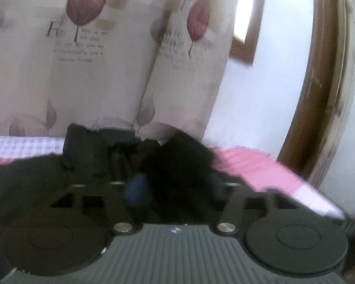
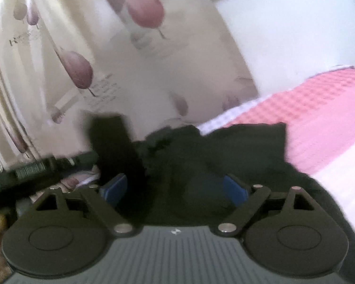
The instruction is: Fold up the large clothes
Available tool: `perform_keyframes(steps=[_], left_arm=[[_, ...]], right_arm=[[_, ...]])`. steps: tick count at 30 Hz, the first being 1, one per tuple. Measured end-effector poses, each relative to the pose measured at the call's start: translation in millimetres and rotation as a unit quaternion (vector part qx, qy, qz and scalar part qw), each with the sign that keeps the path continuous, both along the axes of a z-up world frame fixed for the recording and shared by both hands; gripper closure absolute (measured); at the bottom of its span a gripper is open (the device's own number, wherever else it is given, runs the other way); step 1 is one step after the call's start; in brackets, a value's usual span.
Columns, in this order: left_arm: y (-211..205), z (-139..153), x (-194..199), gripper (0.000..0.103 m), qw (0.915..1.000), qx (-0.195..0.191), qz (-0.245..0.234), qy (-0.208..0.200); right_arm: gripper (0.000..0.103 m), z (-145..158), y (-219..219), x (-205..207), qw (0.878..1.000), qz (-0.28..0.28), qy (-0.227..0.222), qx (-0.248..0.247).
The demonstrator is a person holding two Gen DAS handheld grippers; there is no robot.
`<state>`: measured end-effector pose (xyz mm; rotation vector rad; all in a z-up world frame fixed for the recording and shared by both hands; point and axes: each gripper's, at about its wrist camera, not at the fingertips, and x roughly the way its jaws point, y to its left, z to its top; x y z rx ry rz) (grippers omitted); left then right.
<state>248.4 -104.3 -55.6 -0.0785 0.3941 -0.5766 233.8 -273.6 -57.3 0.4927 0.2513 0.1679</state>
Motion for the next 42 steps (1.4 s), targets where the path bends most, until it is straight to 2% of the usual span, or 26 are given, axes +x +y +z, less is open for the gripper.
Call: perform_keyframes(steps=[1,3,8,11,13,15,18,20,24,25,27,28,29,31,34,36,38,40,42], left_arm=[[0,-7,-4,0.015,0.9999,0.004,0.006,-0.008],[6,-14,-14,0.003,0.9997,-0.001,0.019,-0.016],[45,-22,-28,0.0,0.9972,-0.035,0.062,-0.02],[83,-33,-15,0.001,0.9914,-0.052,0.12,0.003],[107,-43,-2,0.002,0.9853,-0.067,0.155,0.029],[135,-56,4,0.003,0.9779,-0.095,0.177,0.056],[161,-69,7,0.003,0.9685,-0.137,0.196,0.071],[168,-71,7,0.002,0.9648,-0.152,0.203,0.071],[169,-74,12,0.001,0.964,-0.155,0.204,0.071],[170,-77,8,0.001,0.9643,-0.154,0.202,0.075],[167,-79,5,0.001,0.9663,-0.149,0.196,0.076],[165,-78,6,0.001,0.9672,-0.145,0.194,0.076],[164,-78,5,0.001,0.9675,-0.143,0.195,0.074],[165,-74,-3,0.003,0.9669,-0.141,0.201,0.069],[172,-59,-18,0.004,0.9683,-0.17,0.179,0.039],[179,-43,-17,0.004,0.9659,-0.184,0.181,0.02],[193,-32,0,0.004,0.9584,-0.213,0.187,0.033],[215,-30,24,0.008,0.9416,-0.253,0.211,0.071],[241,-37,55,0.008,0.922,-0.289,0.22,0.135]], right_arm=[[0.013,-3,-4,-2,1.0,0.0,0.001,0.003],[0.013,-9,-12,-2,1.0,0.001,0.006,0.012],[0.013,-10,-14,10,0.999,0.018,0.008,0.034],[0.013,-6,-14,27,0.999,0.019,0.011,0.039],[0.013,-2,-9,49,0.999,0.027,0.032,0.022],[0.014,0,1,71,0.998,0.03,0.058,-0.015],[0.09,0,28,104,0.988,0.085,0.09,-0.09],[0.095,6,45,114,0.984,0.085,0.09,-0.127],[0.097,41,53,88,0.986,0.08,-0.018,-0.142],[0.097,39,51,86,0.981,0.081,-0.053,-0.169],[0.096,19,50,100,0.974,0.058,-0.01,-0.219],[0.096,3,46,111,0.974,0.06,0.023,-0.219],[0.096,-8,45,118,0.974,0.064,0.038,-0.216],[0.095,-21,45,122,0.974,0.069,0.037,-0.214],[0.093,-24,40,124,0.979,0.075,0.043,-0.182],[0.093,-26,32,123,0.982,0.083,0.042,-0.163],[0.093,-29,25,125,0.985,0.089,0.043,-0.139],[0.093,-29,22,125,0.987,0.092,0.043,-0.123],[0.093,-29,25,126,0.987,0.091,0.042,-0.123]])
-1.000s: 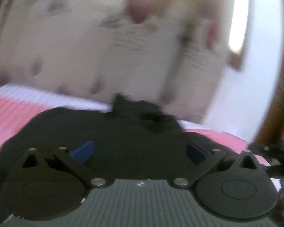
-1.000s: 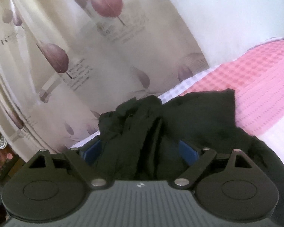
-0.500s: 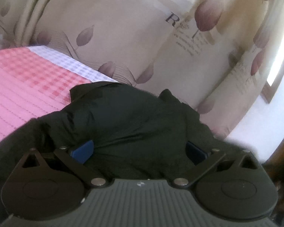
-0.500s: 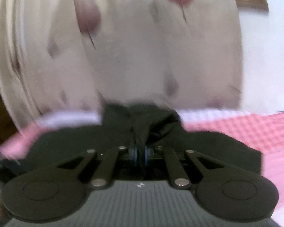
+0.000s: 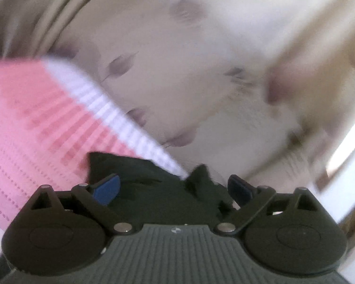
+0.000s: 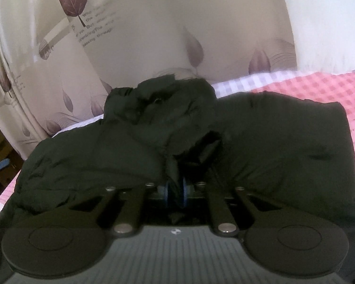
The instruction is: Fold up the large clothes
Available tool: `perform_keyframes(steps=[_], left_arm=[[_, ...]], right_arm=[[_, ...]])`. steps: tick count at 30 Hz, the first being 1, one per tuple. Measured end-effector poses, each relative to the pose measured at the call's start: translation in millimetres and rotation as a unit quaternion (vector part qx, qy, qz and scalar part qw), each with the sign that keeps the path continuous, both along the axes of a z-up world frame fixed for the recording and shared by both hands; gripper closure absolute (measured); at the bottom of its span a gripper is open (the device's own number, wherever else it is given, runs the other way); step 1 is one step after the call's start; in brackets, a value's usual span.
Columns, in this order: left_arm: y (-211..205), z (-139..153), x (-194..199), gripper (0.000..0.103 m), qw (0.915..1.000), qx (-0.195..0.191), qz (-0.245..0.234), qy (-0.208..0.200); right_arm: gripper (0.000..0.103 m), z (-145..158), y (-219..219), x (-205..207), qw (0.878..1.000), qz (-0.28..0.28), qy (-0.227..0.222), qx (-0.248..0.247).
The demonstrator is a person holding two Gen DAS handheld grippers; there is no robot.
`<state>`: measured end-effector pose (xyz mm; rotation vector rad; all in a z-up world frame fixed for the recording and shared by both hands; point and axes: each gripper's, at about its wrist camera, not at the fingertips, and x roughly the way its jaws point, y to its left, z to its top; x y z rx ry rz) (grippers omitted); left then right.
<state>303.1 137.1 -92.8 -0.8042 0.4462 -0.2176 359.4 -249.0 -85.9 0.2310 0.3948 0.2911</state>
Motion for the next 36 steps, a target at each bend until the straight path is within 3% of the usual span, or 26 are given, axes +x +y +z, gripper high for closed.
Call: perform_keyframes(steps=[3,6,8,9,10,11,13,14,20,24,25,26,29,33,35,36], left_arm=[[33,-18,38,0.008,0.996,-0.036,-0.015,0.081],[51,-34,61,0.007,0.9916,-0.032,-0.027,0.122],[54,-46,77,0.011,0.9879,-0.037,-0.055,0.14],[53,-51,84,0.024,0.9863,-0.036,-0.066,0.147],[51,-55,91,0.057,0.9847,-0.029,-0.075,0.154],[48,-58,97,0.073,0.9836,-0.021,-0.082,0.159],[43,-57,104,0.088,0.986,-0.008,-0.075,0.149],[42,-55,106,0.09,0.9877,-0.005,-0.073,0.138],[39,-34,122,0.093,0.9936,0.016,-0.05,0.1],[43,-49,124,0.095,0.9899,0.052,0.0,0.132],[47,-55,121,0.095,0.9898,0.044,0.003,0.136],[51,-56,115,0.095,0.991,0.041,0.01,0.127],[50,-35,90,0.102,0.9937,0.079,0.051,0.062],[28,1,71,0.102,0.9954,0.091,0.025,0.019],[4,14,66,0.089,0.9941,0.107,-0.014,0.008],[-8,15,65,0.07,0.9936,0.109,-0.028,0.008]], right_arm=[[0.093,-1,0,1,1.0,0.0,0.0,-0.001],[0.092,-1,-1,1,1.0,0.001,0.002,0.004],[0.092,-1,0,1,1.0,0.001,0.002,0.003],[0.092,-1,0,1,1.0,0.001,0.002,0.002],[0.092,-1,0,1,1.0,0.001,0.002,0.001],[0.092,-1,0,2,1.0,0.001,0.002,0.001],[0.091,-1,0,1,1.0,0.002,0.002,0.001],[0.091,-1,1,1,1.0,0.003,0.001,0.0],[0.089,-2,6,-1,1.0,-0.002,-0.001,-0.003],[0.089,-2,9,-2,1.0,-0.007,-0.001,-0.008],[0.088,-2,9,-2,1.0,-0.007,-0.001,-0.01],[0.088,-2,10,-3,1.0,-0.008,-0.001,-0.011],[0.088,-2,11,-3,1.0,-0.01,-0.001,-0.015],[0.087,-1,10,-2,1.0,-0.01,0.002,-0.009],[0.083,1,8,-4,1.0,-0.017,-0.002,-0.002],[0.076,3,8,-8,1.0,-0.028,-0.013,-0.001]])
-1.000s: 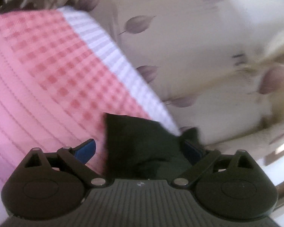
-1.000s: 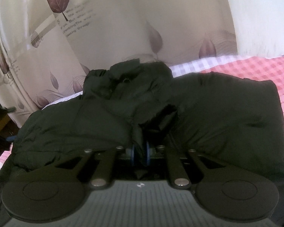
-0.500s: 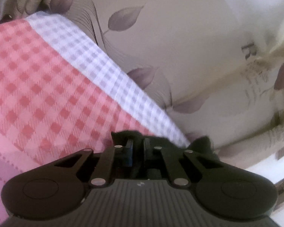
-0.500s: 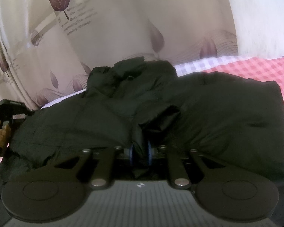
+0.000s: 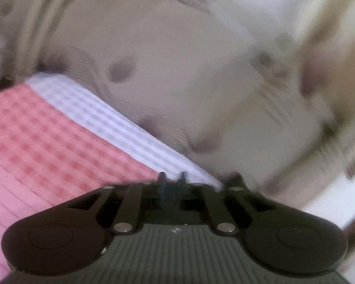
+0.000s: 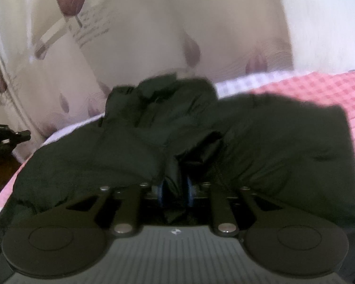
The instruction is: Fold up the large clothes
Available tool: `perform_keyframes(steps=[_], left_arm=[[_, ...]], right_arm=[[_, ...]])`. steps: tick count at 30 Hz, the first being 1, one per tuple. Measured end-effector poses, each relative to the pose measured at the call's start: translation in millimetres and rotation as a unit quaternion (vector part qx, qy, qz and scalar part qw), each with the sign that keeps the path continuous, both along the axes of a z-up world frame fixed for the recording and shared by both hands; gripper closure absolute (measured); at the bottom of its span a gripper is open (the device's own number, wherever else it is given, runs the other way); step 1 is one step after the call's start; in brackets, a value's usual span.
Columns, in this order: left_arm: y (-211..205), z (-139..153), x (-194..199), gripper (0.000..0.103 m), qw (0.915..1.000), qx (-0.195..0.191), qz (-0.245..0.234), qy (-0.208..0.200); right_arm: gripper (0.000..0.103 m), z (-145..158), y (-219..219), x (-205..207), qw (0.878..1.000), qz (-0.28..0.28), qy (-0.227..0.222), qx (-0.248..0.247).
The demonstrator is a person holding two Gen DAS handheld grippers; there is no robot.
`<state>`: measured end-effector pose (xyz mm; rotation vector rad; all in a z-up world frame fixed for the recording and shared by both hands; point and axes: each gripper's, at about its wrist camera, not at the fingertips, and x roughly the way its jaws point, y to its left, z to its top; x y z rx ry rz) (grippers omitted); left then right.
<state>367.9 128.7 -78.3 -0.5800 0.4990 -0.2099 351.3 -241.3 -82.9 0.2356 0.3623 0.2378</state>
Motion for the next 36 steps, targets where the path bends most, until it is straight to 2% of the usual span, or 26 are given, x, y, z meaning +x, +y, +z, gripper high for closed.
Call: perform_keyframes(steps=[1,2,4,6,8,9,10,12,16,18,22,24,25,26,27,28,29,30,31,32,33,34,36], left_arm=[[-10,-1,-2,0.056,1.0,0.0,-0.006,0.001],[-15,-3,-6,0.053,1.0,0.001,-0.007,-0.003],[-26,-11,-4,0.052,0.9998,0.017,-0.013,-0.004],[-31,-29,2,0.052,0.9993,0.027,-0.013,0.021],[-33,-51,5,0.055,0.9981,0.024,-0.01,0.056],[-31,-60,6,0.056,0.998,0.026,-0.006,0.058],[-31,-68,5,0.057,0.9983,0.032,-0.006,0.048],[-33,-76,1,0.057,0.9985,0.045,-0.009,0.03],[-37,-81,2,0.06,0.998,0.055,-0.007,0.03],[-33,-82,3,0.064,0.9983,0.046,-0.002,0.035],[-17,-90,9,0.083,0.9985,0.003,0.021,0.051],[-14,-90,8,0.083,0.9984,-0.006,0.021,0.051],[-15,-86,4,0.083,0.9984,0.008,0.017,0.052],[-19,-75,-4,0.083,0.9974,0.041,0.018,0.055],[-23,-61,-19,0.08,0.9962,0.071,0.018,0.047],[-24,-49,-38,0.064,0.996,0.084,0.014,0.029],[-22,-34,-66,0.055,0.9963,0.086,-0.003,-0.003],[-17,-23,-91,0.034,0.9955,0.088,-0.019,-0.029],[-10,-12,-121,0.013,0.9934,0.098,-0.027,-0.053],[-3,-5,-147,0.004,0.9906,0.113,-0.025,-0.072],[5,2,-174,0.0,0.9867,0.132,-0.019,-0.093],[11,8,-203,0.0,0.9822,0.151,-0.018,-0.111],[23,14,-250,0.0,0.9756,0.184,-0.027,-0.117]], right_arm=[[0.072,3,-1,-6,1.0,-0.012,-0.017,0.002],[0.072,6,-3,-14,0.999,-0.023,-0.035,0.008],[0.072,13,-5,-23,0.998,-0.023,-0.048,0.013],[0.072,16,3,-23,0.999,-0.002,-0.04,-0.03],[0.077,13,17,-18,0.994,0.013,-0.032,-0.104],[0.079,7,24,-13,0.99,0.018,-0.021,-0.138],[0.08,1,26,-8,0.989,0.021,-0.013,-0.148],[0.081,-7,24,-1,0.99,0.025,-0.007,-0.138],[0.082,-11,24,3,0.99,0.024,-0.001,-0.136],[0.081,-11,22,3,0.991,0.025,0.002,-0.13],[0.081,-11,25,6,0.99,0.021,0.002,-0.136],[0.081,-12,24,5,0.991,0.021,0.001,-0.133],[0.08,-12,24,5,0.991,0.021,0.001,-0.132],[0.079,-12,23,5,0.992,0.022,0.001,-0.128],[0.077,-11,20,4,0.993,0.025,0.0,-0.118],[0.074,-9,15,0,0.994,0.026,-0.002,-0.104],[0.072,-4,8,-11,0.996,0.014,0.005,-0.089],[0.068,4,1,-30,0.998,-0.005,0.007,-0.068],[0.064,11,-10,-60,0.999,-0.003,-0.018,-0.032],[0.057,14,-21,-92,0.999,0.01,-0.05,-0.002],[0.033,15,-30,-126,0.997,0.019,-0.078,0.012],[0.014,13,-38,-158,0.995,0.023,-0.099,0.013],[0.006,6,-54,-226,0.99,0.02,-0.136,-0.006]])
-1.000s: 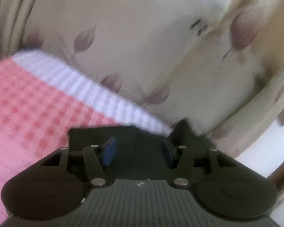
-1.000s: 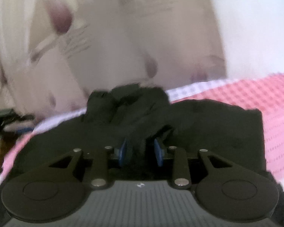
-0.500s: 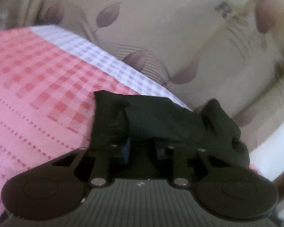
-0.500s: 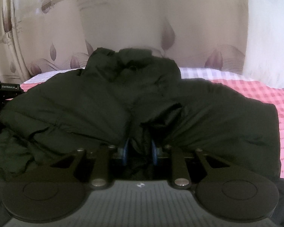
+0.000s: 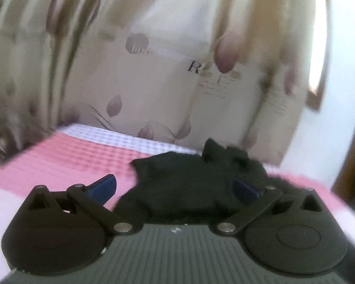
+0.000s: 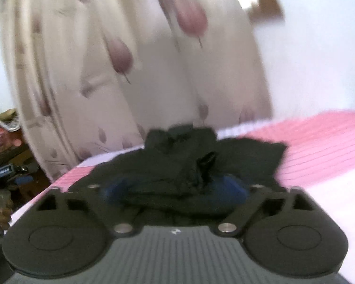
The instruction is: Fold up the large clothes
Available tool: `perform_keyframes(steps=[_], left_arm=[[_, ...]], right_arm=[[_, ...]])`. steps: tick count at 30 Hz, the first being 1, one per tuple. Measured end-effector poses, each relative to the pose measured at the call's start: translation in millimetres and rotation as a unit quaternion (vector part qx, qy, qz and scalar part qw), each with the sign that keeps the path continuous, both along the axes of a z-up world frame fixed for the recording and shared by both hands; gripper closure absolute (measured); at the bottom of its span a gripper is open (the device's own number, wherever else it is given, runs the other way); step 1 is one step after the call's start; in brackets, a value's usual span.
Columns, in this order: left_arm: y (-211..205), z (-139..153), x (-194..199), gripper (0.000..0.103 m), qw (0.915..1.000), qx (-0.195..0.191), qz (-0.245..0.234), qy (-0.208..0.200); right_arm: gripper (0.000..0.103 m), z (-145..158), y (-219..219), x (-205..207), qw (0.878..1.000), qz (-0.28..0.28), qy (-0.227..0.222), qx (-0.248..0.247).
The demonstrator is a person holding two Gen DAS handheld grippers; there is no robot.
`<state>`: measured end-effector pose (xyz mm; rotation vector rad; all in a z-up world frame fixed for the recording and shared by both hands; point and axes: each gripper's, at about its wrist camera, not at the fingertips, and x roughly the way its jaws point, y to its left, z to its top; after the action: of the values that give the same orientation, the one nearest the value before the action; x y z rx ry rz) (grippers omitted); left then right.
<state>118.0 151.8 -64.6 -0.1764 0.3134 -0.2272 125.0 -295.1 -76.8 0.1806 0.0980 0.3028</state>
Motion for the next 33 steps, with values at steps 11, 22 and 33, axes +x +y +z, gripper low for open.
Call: perform_keyframes(steps=[11,22,33], left_arm=[[83,-66,-116,0.001,0.9878,-0.09,0.0,0.127],[78,-112,-108,0.036,0.9603,-0.187,-0.081,0.19],[81,-93,-129,0.091,0.9574,-0.224,-0.079,0.164]], right_arm=[[0.004,-84,-49,-163,0.992,-0.083,0.098,0.008],[0.025,-109,-48,-155,0.984,-0.064,0.147,0.079],[0.092,-99,-54,-165,0.978,-0.005,0.145,0.152]])
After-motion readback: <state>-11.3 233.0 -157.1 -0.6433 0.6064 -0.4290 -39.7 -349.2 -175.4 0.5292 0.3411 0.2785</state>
